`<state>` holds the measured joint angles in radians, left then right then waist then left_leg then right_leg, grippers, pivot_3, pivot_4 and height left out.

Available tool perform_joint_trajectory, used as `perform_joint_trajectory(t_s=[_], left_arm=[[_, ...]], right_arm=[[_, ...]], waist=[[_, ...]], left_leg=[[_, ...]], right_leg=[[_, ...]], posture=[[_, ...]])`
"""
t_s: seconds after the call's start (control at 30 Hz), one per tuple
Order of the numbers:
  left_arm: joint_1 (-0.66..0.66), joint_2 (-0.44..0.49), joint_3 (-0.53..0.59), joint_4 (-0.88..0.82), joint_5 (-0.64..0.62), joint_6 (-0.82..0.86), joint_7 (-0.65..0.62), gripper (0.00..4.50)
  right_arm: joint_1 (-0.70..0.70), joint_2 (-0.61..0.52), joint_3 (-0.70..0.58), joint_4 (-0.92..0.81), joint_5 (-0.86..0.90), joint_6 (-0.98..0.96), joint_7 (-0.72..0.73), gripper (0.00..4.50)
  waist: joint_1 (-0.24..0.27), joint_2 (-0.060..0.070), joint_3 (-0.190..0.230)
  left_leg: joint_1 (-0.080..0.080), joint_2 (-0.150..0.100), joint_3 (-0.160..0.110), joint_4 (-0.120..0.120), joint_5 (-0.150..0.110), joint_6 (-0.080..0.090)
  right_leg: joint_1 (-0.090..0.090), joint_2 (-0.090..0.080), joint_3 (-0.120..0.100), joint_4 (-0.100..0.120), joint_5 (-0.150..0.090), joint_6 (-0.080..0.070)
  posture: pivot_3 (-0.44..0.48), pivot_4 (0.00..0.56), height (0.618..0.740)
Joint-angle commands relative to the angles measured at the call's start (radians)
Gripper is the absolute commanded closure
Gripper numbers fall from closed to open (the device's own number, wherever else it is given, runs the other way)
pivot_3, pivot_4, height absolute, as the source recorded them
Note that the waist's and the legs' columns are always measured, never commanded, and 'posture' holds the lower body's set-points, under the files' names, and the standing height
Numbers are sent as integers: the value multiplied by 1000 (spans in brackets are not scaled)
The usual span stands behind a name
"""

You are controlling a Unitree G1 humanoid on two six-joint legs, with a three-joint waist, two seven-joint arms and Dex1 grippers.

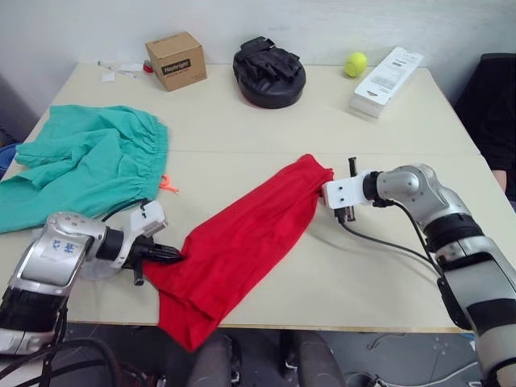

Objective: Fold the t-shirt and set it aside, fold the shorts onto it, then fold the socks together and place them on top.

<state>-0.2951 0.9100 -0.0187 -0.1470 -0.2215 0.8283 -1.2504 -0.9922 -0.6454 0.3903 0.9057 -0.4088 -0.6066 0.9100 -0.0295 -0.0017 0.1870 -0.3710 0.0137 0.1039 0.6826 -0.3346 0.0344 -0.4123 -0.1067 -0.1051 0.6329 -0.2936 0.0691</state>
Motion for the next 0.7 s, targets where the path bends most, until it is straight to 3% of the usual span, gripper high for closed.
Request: perform_joint_trajectory(t_s=[0.03,0.23,0.7], left_arm=[[86,-16,13,-122,-48,65,70,4500],[190,-32,44,-254,-115,137,161,4500],[386,9,141,-267,-160,84,261,4500]], right_arm=[[-48,8,20,76,-17,-43,22,4466],[-66,0,33,122,-35,-83,19,4466],[-73,-73,45,156,-120,-86,-105,4466]], waist=[[-1,0,0],[-1,0,0],[-6,2,-1]], left_leg=[[0,0,0,0,0,0],[1,0,-2,0,0,0],[3,0,-2,0,0,-2]], right_leg=[[0,0,0,0,0,0],[2,0,0,-1,0,0],[2,0,0,-5,-1,-1]], posture=[[0,150,740],[0,150,740],[0,150,740]])
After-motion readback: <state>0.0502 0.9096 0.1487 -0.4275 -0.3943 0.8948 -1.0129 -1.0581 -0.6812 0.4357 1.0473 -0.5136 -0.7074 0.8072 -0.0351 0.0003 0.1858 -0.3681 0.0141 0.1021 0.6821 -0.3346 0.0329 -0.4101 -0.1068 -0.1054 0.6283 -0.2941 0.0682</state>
